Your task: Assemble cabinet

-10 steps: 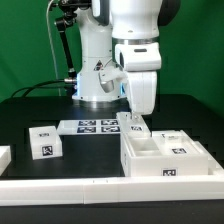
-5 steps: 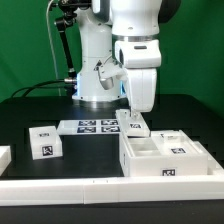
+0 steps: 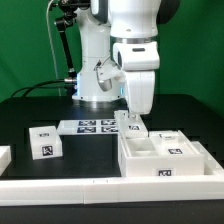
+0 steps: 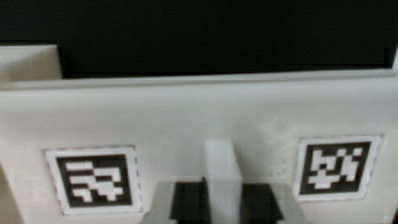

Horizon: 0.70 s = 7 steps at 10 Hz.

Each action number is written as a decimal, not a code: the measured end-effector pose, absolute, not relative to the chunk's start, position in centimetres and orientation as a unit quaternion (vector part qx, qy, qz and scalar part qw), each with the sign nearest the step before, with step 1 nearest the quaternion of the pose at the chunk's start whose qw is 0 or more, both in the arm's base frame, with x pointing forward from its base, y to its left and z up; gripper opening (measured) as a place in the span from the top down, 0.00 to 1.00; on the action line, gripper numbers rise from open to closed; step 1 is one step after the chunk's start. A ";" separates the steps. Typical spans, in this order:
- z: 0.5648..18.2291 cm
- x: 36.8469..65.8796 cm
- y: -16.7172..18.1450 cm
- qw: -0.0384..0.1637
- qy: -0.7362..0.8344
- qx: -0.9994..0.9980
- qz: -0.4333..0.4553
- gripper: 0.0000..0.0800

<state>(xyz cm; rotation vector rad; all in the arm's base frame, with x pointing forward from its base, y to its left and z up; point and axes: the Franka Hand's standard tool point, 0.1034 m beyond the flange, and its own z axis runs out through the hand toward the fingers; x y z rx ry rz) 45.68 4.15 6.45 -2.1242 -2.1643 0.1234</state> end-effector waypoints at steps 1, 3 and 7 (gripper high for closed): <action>6.4 45.6 4.0 0.054 -0.712 -0.699 0.042 0.91; 6.4 45.6 4.0 0.054 -0.712 -0.699 0.041 0.91; 6.5 45.5 4.2 0.044 -0.714 -0.699 0.028 0.91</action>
Offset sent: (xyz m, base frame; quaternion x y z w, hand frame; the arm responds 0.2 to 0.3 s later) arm 0.0000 0.0000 0.0000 0.0000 0.0000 0.0000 1.0000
